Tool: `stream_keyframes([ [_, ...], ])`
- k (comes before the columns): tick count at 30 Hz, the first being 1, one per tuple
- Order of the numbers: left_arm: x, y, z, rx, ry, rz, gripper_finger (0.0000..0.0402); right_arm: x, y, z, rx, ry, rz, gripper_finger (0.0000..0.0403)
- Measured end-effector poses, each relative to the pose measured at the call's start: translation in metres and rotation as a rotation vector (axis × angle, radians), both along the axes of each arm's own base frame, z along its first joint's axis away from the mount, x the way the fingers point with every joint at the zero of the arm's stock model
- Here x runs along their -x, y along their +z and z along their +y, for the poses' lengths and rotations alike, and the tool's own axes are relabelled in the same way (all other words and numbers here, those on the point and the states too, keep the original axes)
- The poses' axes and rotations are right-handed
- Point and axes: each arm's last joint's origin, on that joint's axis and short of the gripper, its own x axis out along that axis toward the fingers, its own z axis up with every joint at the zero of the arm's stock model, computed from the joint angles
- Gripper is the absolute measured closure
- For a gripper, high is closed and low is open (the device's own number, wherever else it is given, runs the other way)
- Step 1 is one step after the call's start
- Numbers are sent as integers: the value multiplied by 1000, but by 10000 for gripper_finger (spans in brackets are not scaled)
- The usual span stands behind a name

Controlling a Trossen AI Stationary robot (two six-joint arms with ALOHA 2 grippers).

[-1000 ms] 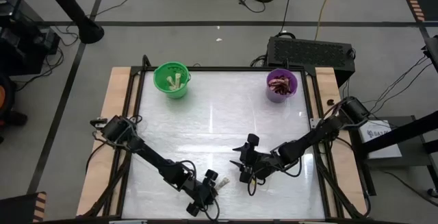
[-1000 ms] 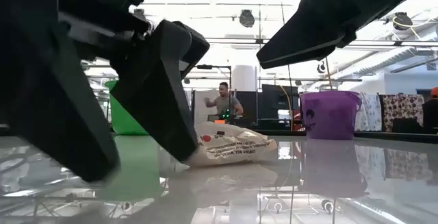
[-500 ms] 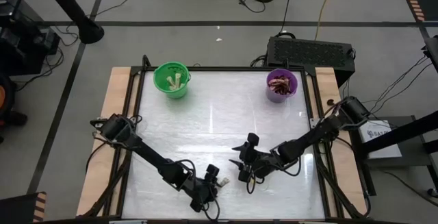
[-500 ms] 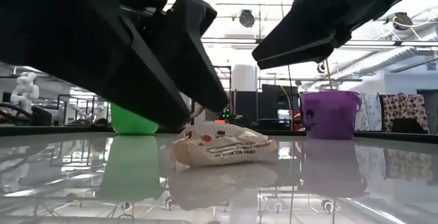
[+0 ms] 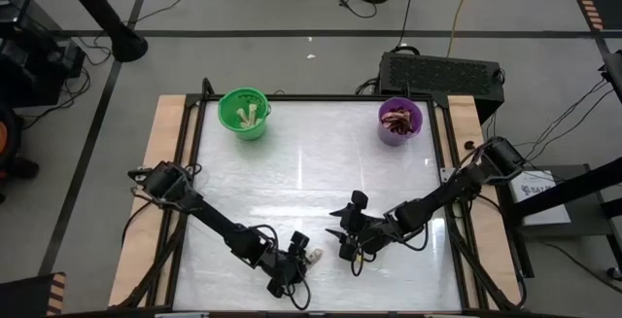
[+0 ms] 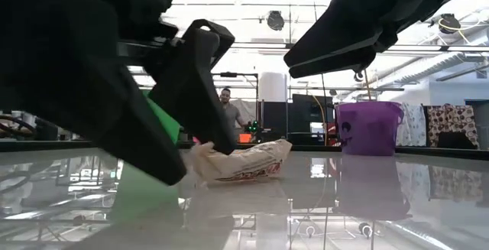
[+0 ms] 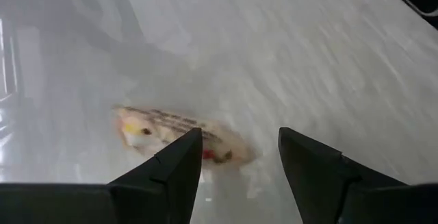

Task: Sort candy by brand, put in halloween buckets
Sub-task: Put the white chocolate bar into the green bucket

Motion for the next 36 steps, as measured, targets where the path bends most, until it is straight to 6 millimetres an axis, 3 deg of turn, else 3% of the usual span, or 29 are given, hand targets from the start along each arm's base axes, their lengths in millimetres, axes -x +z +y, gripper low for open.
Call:
stream_keyframes([
  [4, 0, 0, 0, 3, 1, 1, 213, 0, 0, 0, 3, 2, 0, 190],
  [10, 0, 0, 0, 2, 1, 2, 265, 0, 0, 0, 4, 2, 1, 190],
  [19, 0, 0, 0, -13, -15, -2, 388, 0, 0, 0, 3, 1, 0, 190],
  [23, 1, 5, 1, -4, -21, -5, 395, 0, 0, 0, 5, 2, 1, 190],
  [27, 6, 25, 5, -6, -23, -10, 398, 0, 0, 0, 4, 1, 1, 190],
  [31, 18, 57, 13, -12, -43, -12, 399, 0, 0, 0, 2, 0, -1, 190],
  [36, 41, 94, 38, -56, 47, 37, 400, 0, 0, 1, -3, 3, -5, 190],
])
